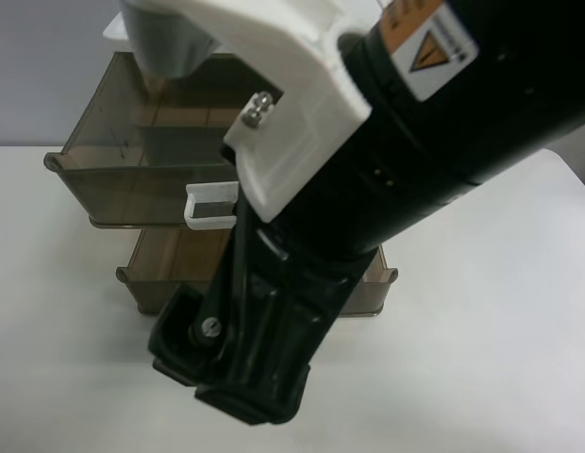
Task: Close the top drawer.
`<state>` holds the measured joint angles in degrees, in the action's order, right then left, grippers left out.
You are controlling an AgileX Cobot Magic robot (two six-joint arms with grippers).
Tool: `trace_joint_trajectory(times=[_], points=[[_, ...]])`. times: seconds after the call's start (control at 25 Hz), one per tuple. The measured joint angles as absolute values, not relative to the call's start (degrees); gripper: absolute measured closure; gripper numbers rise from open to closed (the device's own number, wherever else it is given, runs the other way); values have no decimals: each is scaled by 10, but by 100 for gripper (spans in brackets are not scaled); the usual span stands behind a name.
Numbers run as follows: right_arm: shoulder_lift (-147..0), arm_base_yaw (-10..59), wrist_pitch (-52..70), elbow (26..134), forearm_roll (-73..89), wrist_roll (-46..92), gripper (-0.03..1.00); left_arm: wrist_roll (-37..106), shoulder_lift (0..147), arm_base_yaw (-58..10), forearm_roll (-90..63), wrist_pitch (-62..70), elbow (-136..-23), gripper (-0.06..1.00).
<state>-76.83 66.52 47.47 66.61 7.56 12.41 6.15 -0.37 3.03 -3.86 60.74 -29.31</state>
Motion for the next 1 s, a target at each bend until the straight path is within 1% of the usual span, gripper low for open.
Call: trace_joint_trajectory(times=[0.2,0.4,0.76,0.88,1.0], points=[[-822,669,468,667,63,124,-3,61,-4,30,-39,607,-293,-5],[-874,669,464,667,3,90,-3,61,-4,30,-39,607,-293,-5],[-883,670,463,676,-129,4,-3,61,-4,30,-39,607,-293,-5],[-884,658,451,678,-133,-4,-3,61,-4,30,-39,607,-293,-5],[-884,630,442,678,-142,-6,-3,61,-4,30,-39,607,-293,-5]])
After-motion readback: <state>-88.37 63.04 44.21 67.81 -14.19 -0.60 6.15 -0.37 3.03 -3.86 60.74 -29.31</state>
